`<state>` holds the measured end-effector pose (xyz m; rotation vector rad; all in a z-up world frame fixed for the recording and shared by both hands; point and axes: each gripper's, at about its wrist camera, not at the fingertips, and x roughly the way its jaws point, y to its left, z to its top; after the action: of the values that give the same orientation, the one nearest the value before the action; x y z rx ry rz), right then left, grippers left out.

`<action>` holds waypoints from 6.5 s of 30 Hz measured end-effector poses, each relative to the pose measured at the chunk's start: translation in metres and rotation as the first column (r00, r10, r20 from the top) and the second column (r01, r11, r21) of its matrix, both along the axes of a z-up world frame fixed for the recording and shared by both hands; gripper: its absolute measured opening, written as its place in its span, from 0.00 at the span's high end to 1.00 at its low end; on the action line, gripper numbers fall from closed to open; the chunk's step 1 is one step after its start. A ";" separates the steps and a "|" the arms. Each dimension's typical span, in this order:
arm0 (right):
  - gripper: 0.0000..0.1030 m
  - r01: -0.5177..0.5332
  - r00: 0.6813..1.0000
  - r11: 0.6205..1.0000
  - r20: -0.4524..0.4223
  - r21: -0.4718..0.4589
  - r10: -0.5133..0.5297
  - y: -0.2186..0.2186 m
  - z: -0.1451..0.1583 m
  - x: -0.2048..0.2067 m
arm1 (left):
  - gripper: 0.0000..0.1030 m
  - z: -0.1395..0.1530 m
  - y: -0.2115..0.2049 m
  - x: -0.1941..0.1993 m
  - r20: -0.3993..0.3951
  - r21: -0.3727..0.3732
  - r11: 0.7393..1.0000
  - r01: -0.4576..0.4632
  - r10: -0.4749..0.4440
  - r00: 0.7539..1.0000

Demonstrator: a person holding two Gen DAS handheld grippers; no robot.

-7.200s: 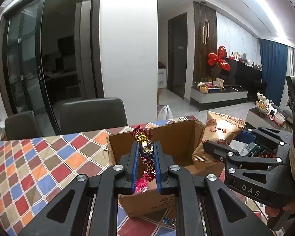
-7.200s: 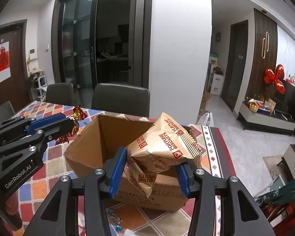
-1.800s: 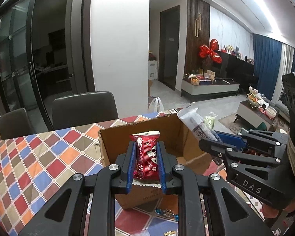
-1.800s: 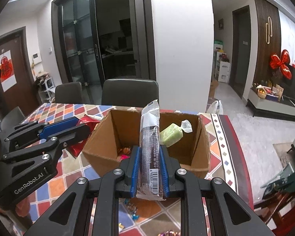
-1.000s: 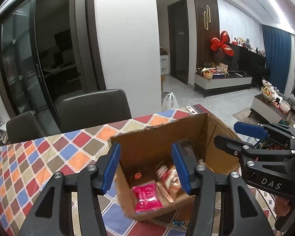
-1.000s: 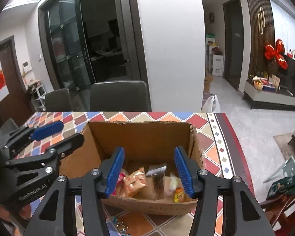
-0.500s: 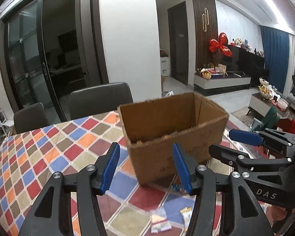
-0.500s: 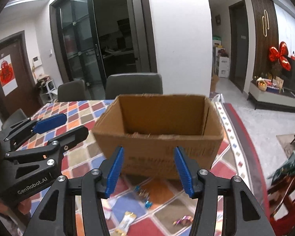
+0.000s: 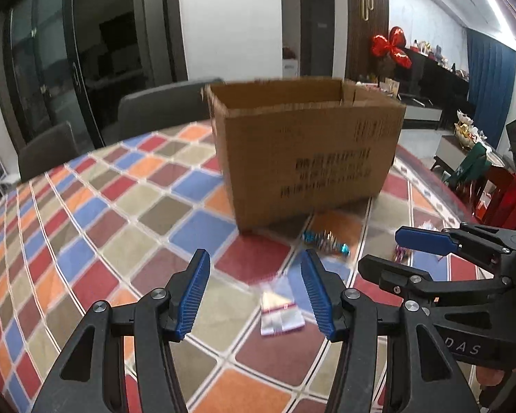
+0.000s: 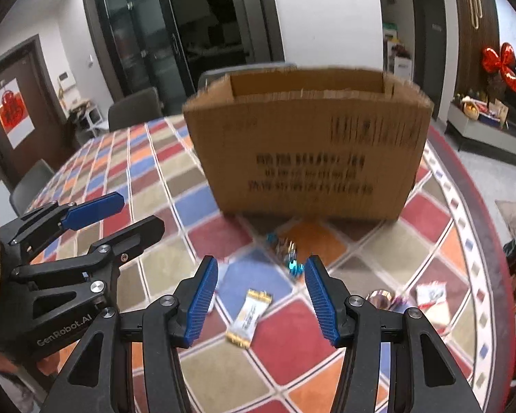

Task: Organize snacks
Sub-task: 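Withdraw both tools from the box toward the remaining snacks, then grasp the clear pink-striped packet with the left tool while the right tool grasps a small white packet, then carry both held packets over the box and open both tools, then withdraw both tools from the box toward the remaining snacks, then grasp the purple wrapped candy with the left tool while the right tool grasps the cheese-cracker packet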

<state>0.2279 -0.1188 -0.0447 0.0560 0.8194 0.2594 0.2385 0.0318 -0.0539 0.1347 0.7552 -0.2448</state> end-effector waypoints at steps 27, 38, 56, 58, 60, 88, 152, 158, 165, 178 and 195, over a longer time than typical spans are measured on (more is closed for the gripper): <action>0.76 -0.024 0.978 1.000 -0.205 0.009 0.026 0.017 -0.075 0.019 | 0.51 -0.062 -0.003 0.007 -0.181 -0.023 0.999 0.049 -0.052 0.982; 0.84 -0.033 0.985 0.999 -0.168 -0.009 0.031 0.010 -0.068 0.014 | 0.51 -0.077 -0.012 0.023 -0.226 -0.044 0.999 0.001 -0.011 0.974; 0.88 -0.027 0.994 0.999 -0.106 0.032 0.030 -0.003 -0.047 0.006 | 0.68 -0.045 -0.018 0.013 -0.130 -0.069 0.998 -0.007 -0.002 0.991; 0.88 -0.020 0.996 0.999 -0.082 0.036 0.023 -0.007 -0.038 0.004 | 0.68 -0.031 -0.019 0.010 -0.097 -0.082 0.997 -0.006 -0.002 0.995; 0.88 -0.014 0.999 0.999 -0.051 0.033 0.016 -0.011 -0.027 0.003 | 0.68 -0.018 -0.019 0.009 -0.068 -0.091 0.996 -0.004 -0.002 0.998; 0.88 -0.020 0.960 0.999 0.278 -0.051 0.033 -0.038 0.126 0.059 | 0.68 0.124 -0.045 0.070 0.222 -0.077 0.995 0.067 -0.048 0.974; 0.63 0.154 0.988 0.987 -0.025 -0.047 -0.155 -0.110 -0.012 -0.027 | 0.46 -0.004 -0.121 -0.016 0.027 0.055 0.963 0.265 -0.267 0.963; 0.63 0.169 0.982 0.984 -0.073 -0.059 -0.173 -0.123 -0.028 -0.027 | 0.46 -0.024 -0.141 -0.007 -0.034 0.066 0.933 0.353 -0.351 0.936; 0.63 0.164 0.979 0.982 -0.108 -0.091 -0.173 -0.128 -0.041 -0.021 | 0.46 -0.045 -0.159 0.009 -0.103 0.082 0.890 0.448 -0.439 0.892; 0.63 0.173 0.971 0.982 -0.153 -0.075 -0.182 -0.142 -0.051 -0.012 | 0.46 -0.072 -0.190 0.035 -0.156 0.100 0.872 0.479 -0.462 0.873; 0.41 0.131 0.977 0.986 -0.153 -0.102 -0.145 -0.140 -0.054 -0.004 | 0.75 -0.056 -0.172 0.024 -0.158 0.021 0.918 0.395 -0.387 0.908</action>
<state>0.2240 -0.2592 -0.0991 0.0480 0.9818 0.0861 0.2625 -0.1401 -0.1104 0.3229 0.8831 -0.6244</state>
